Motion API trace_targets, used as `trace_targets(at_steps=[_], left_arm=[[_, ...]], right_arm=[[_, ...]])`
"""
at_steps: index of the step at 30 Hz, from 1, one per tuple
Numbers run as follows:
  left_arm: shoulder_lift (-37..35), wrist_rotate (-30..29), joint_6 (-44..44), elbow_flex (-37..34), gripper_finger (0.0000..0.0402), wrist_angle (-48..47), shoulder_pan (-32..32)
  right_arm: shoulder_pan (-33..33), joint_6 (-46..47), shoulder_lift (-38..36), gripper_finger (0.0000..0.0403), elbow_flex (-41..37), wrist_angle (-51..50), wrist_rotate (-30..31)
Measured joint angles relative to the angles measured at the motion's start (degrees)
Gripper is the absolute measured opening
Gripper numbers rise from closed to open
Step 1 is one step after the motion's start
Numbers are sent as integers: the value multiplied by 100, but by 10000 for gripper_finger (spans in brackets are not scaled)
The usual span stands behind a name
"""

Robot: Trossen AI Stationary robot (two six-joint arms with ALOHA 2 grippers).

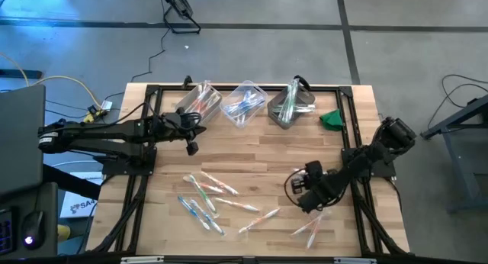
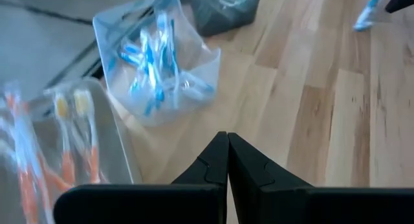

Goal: Pick & Place Toothbrushes
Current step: Put the blue toothbrush into the transparent bin

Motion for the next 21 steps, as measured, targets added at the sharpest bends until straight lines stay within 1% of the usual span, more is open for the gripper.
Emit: trace_targets(at_steps=[5,9,12,15,17,21], left_arm=[[0,0,523,0,1,323,0],[0,0,996,0,1,355,0],[0,1,1266,0,1,352,0],[0,2,1287,0,1,354,0],[0,2,1265,0,1,346,0],[0,4,1252,0,1,346,0]], right_arm=[[-577,-570,0,2,0,661,10],[-999,-1071,0,2,0,1660,-79],[-1394,-1594,0,2,0,2193,-590],[-1700,-2016,0,2,0,2659,-1007],[-1811,-2106,0,2,14,2976,-1014],[-1876,-2089,-27,2,314,2958,-747]])
